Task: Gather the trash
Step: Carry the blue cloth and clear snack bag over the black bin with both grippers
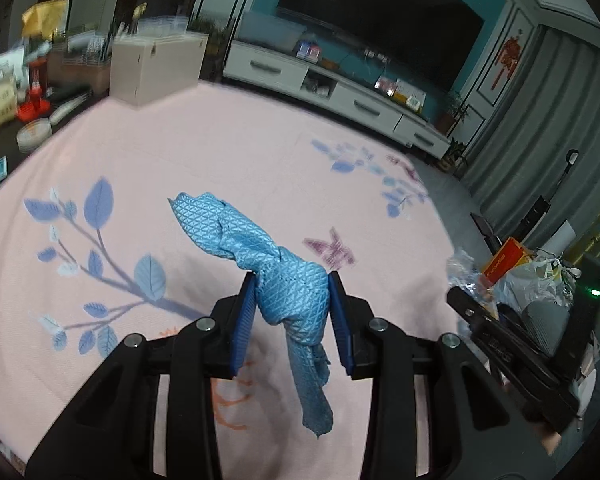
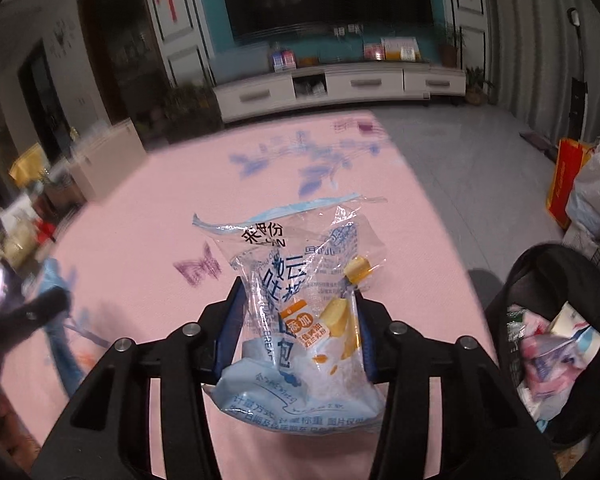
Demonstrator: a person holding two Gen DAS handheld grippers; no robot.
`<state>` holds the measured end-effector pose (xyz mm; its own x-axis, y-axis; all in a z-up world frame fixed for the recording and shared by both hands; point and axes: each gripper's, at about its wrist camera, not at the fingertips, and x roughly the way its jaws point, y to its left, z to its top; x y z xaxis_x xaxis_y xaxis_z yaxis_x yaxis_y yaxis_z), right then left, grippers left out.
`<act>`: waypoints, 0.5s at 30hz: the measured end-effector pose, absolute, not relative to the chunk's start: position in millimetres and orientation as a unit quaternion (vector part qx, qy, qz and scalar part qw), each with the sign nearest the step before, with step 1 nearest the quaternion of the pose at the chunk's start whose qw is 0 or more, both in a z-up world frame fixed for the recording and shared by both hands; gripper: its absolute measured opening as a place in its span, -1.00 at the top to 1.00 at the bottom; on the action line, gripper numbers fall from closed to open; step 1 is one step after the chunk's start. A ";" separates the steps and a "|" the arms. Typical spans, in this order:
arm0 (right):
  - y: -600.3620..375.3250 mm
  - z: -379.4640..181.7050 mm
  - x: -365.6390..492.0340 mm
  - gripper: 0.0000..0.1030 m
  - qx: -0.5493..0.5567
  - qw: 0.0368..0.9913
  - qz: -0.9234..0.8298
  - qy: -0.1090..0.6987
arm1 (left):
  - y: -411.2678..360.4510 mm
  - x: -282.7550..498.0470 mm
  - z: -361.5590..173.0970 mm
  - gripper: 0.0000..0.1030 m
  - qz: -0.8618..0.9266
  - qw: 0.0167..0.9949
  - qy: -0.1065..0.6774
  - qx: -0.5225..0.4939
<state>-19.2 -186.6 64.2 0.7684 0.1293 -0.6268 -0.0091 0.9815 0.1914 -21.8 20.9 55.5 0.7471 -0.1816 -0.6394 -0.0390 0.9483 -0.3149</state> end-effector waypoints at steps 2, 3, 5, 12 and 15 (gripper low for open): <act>-192.2 81.9 -31.4 0.06 0.097 0.944 0.046 0.312 | 9.7 -30.9 69.6 0.30 -0.034 0.931 0.331 -0.147; -196.1 91.1 -38.9 0.06 0.103 0.948 0.050 0.298 | 4.4 -33.7 74.4 0.30 -0.034 0.934 0.325 -0.142; -204.4 105.9 -53.2 0.06 0.113 0.954 0.056 0.273 | -8.6 -39.6 84.2 0.30 -0.041 0.939 0.315 -0.135; -238.4 134.9 -84.5 0.06 0.153 0.960 0.060 0.225 | -64.6 -60.0 116.9 0.30 -0.090 0.949 0.280 -0.112; -252.1 143.4 -95.8 0.06 0.159 0.965 0.047 0.205 | -90.1 -67.2 126.6 0.29 -0.113 0.951 0.271 -0.096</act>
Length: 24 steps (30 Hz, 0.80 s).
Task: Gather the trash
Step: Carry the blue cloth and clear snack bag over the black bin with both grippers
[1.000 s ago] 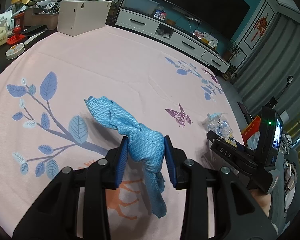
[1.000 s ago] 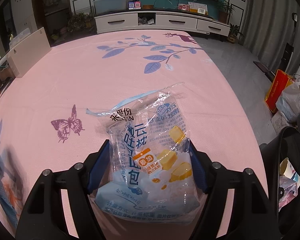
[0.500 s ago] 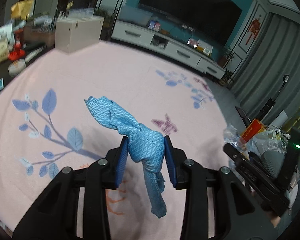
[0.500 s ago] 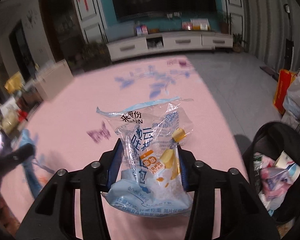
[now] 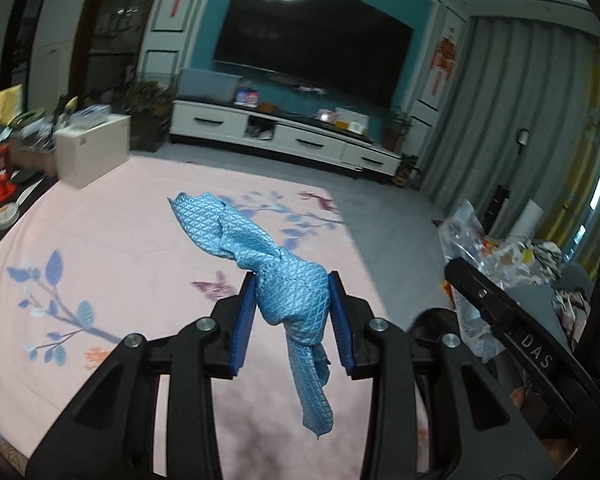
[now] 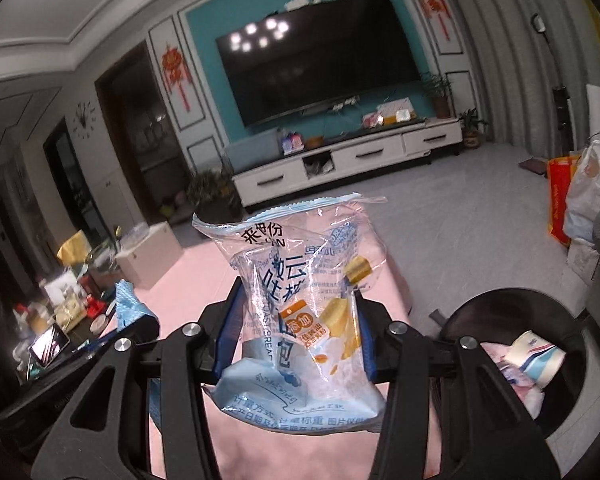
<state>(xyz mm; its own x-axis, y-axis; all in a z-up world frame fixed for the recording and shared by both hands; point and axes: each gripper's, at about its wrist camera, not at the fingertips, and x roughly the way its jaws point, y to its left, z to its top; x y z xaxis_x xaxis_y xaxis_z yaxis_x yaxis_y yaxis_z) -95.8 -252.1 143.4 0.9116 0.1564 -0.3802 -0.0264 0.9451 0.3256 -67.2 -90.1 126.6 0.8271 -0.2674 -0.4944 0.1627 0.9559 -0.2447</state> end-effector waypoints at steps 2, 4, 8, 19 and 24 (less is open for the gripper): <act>-262.1 149.7 -103.8 0.06 0.162 0.967 0.038 0.191 | -104.5 -73.0 131.3 0.29 -0.132 0.950 0.265 -0.095; -270.7 153.8 -112.2 0.06 0.167 0.969 0.030 0.181 | -121.2 -78.4 136.1 0.29 -0.151 0.949 0.261 -0.092; -289.2 162.2 -129.4 0.06 0.175 0.971 0.003 0.163 | -143.4 -87.2 143.9 0.29 -0.179 0.948 0.247 -0.095; -337.5 163.2 -156.9 0.06 0.208 0.964 -0.042 0.159 | -208.7 -95.6 150.1 0.29 -0.269 0.927 0.246 -0.089; -357.3 156.5 -161.7 0.05 0.216 0.961 -0.074 0.157 | -231.0 -90.4 143.2 0.29 -0.291 0.917 0.260 -0.086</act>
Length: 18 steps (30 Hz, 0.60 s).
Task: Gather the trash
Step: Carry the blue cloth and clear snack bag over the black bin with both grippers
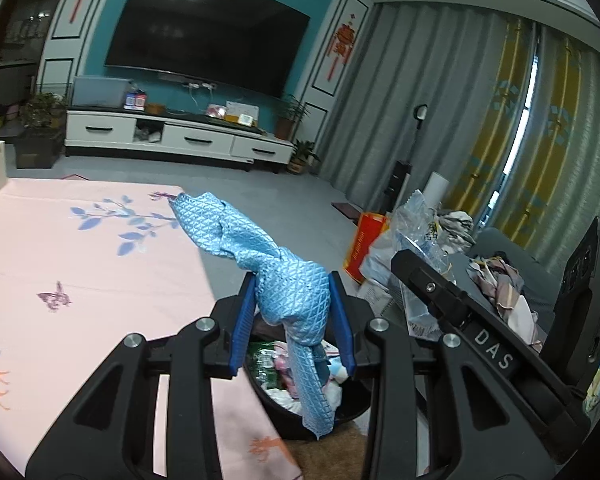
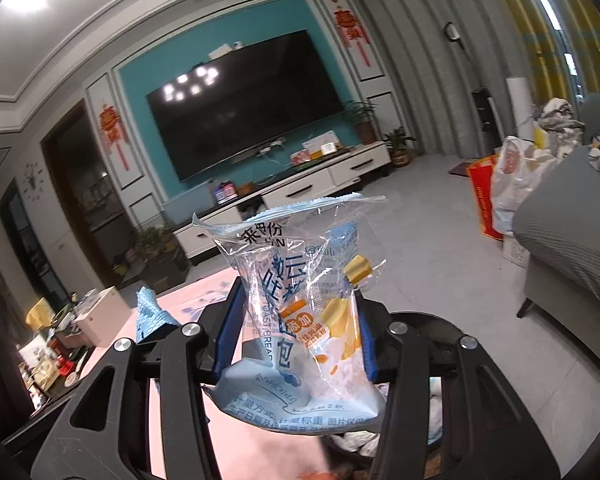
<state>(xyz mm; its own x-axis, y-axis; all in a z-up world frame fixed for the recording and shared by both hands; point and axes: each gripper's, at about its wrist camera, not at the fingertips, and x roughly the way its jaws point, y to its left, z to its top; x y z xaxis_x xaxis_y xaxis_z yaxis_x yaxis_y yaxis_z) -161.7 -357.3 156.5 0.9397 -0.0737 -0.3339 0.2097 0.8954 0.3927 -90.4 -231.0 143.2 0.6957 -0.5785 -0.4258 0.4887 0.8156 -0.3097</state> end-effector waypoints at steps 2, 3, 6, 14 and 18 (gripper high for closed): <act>-364.9 150.4 -158.0 0.05 0.228 0.957 -0.076 0.164 | -239.9 -87.0 137.9 0.29 -0.300 0.911 0.270 -0.085; -367.6 147.7 -157.1 0.05 0.232 0.955 -0.078 0.168 | -244.4 -85.3 134.8 0.29 -0.304 0.908 0.274 -0.085; -374.5 140.9 -152.8 0.05 0.236 0.951 -0.088 0.177 | -253.9 -78.5 123.1 0.29 -0.309 0.902 0.291 -0.083; -400.9 110.0 -133.1 0.05 0.289 0.928 -0.090 0.217 | -282.5 -68.9 98.8 0.29 -0.311 0.892 0.321 -0.072; -410.6 102.3 -130.0 0.05 0.299 0.921 -0.109 0.226 | -296.5 -61.4 87.2 0.29 -0.313 0.886 0.336 -0.065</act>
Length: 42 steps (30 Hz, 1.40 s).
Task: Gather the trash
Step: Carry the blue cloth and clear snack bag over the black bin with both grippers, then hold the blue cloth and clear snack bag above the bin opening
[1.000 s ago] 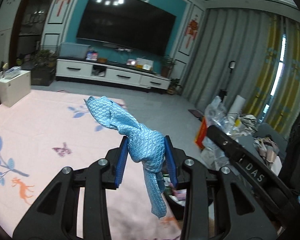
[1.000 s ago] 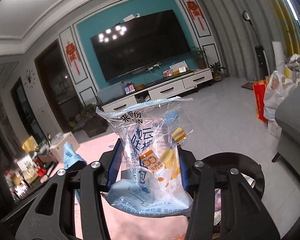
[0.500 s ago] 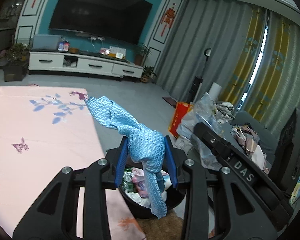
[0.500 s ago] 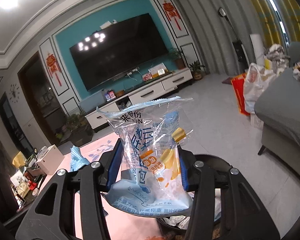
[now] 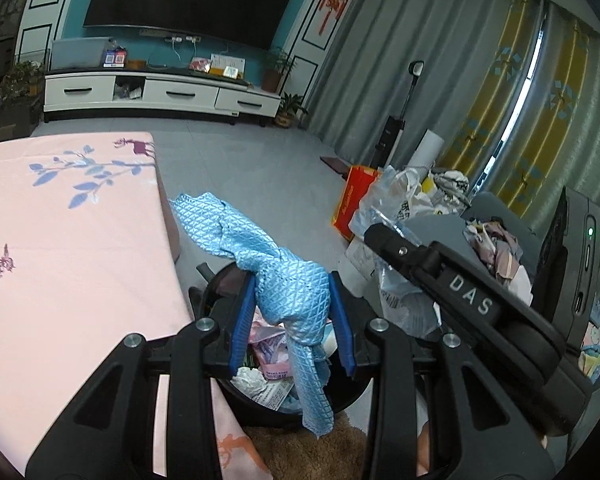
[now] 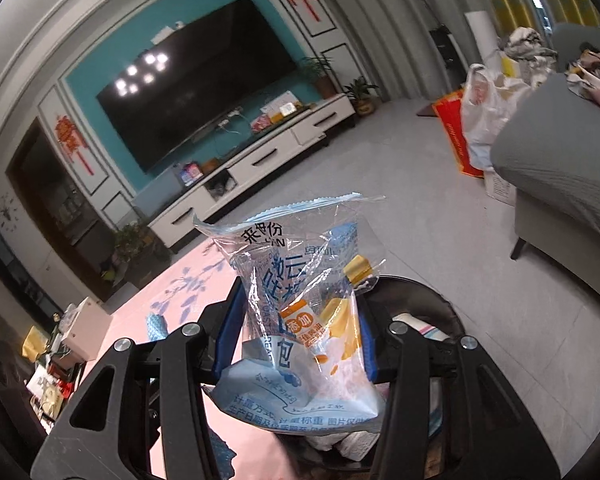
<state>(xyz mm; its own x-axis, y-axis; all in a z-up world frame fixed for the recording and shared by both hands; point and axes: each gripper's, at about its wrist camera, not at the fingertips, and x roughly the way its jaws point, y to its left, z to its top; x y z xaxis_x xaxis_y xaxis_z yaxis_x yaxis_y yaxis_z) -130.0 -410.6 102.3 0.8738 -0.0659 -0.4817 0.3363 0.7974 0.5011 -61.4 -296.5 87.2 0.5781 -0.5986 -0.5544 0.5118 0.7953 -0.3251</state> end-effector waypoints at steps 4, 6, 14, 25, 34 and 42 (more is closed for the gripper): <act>-417.2 92.3 -124.9 0.05 0.316 0.911 -0.107 0.241 | -308.4 -51.8 75.8 0.29 -0.315 0.879 0.352 -0.058; -419.7 88.2 -123.6 0.05 0.319 0.908 -0.114 0.247 | -312.2 -48.1 70.9 0.29 -0.316 0.876 0.359 -0.056; -433.3 79.6 -124.4 0.05 0.339 0.898 -0.122 0.251 | -324.1 -36.2 49.6 0.29 -0.315 0.868 0.382 -0.047; -440.7 72.4 -122.2 0.05 0.345 0.892 -0.133 0.260 | -333.5 -23.8 28.6 0.29 -0.318 0.851 0.416 -0.043; -444.6 69.8 -118.9 0.05 0.344 0.888 -0.147 0.267 | -343.8 -21.7 20.1 0.29 -0.328 0.839 0.432 -0.044; -447.7 61.1 -114.6 0.05 0.333 0.882 -0.169 0.286 | -350.8 -17.0 10.9 0.29 -0.328 0.833 0.444 -0.040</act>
<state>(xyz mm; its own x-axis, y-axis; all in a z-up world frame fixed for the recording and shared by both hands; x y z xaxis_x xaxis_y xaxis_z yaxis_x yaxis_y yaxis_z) -114.6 -447.7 61.1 0.7794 -0.1074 -0.6173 0.4887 0.7206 0.4918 -17.0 -350.8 10.9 0.3902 -0.5814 -0.7139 0.5112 0.7817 -0.3572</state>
